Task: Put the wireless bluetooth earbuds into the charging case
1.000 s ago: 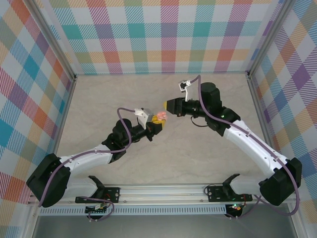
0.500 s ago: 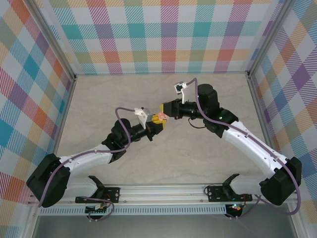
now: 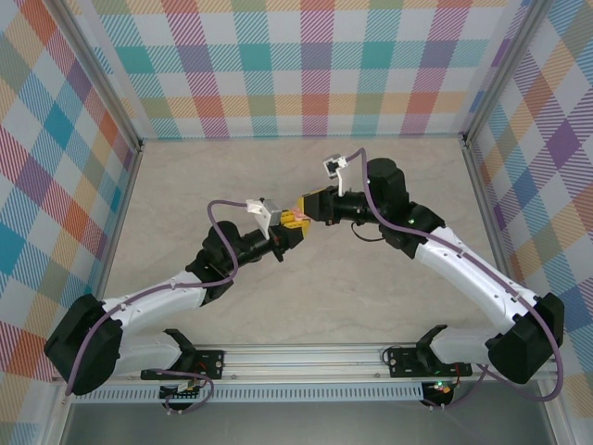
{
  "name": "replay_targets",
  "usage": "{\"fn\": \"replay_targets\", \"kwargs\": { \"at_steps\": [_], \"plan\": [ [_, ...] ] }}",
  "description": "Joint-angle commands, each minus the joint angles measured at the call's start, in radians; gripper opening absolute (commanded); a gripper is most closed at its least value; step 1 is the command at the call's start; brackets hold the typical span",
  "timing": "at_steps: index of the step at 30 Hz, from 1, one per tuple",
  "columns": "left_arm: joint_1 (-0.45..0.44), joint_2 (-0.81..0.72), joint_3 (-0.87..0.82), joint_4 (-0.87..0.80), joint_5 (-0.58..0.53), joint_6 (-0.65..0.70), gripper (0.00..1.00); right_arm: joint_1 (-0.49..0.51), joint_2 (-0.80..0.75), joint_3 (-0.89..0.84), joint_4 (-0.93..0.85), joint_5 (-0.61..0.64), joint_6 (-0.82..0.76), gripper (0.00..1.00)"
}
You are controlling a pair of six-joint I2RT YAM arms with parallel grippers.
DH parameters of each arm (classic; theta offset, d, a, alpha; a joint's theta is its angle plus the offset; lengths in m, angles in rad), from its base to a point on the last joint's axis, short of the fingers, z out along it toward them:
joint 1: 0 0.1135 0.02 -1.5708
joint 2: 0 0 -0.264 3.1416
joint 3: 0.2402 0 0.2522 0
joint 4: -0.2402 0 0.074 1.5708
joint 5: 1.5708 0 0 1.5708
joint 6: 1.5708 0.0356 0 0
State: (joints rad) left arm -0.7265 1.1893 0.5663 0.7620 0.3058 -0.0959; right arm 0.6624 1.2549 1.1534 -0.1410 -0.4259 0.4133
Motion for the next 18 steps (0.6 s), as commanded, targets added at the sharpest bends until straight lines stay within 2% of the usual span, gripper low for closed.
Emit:
{"fn": "replay_targets", "kwargs": {
  "at_steps": [1,18],
  "plan": [
    [-0.013,-0.024,0.027,0.022,-0.013,-0.001,0.16,0.012,0.011,0.023,-0.014,-0.023,-0.03,0.27],
    [-0.013,-0.046,0.015,0.006,-0.017,0.028,0.16,0.025,0.024,0.034,-0.057,0.012,-0.054,0.27]
  ]
}}
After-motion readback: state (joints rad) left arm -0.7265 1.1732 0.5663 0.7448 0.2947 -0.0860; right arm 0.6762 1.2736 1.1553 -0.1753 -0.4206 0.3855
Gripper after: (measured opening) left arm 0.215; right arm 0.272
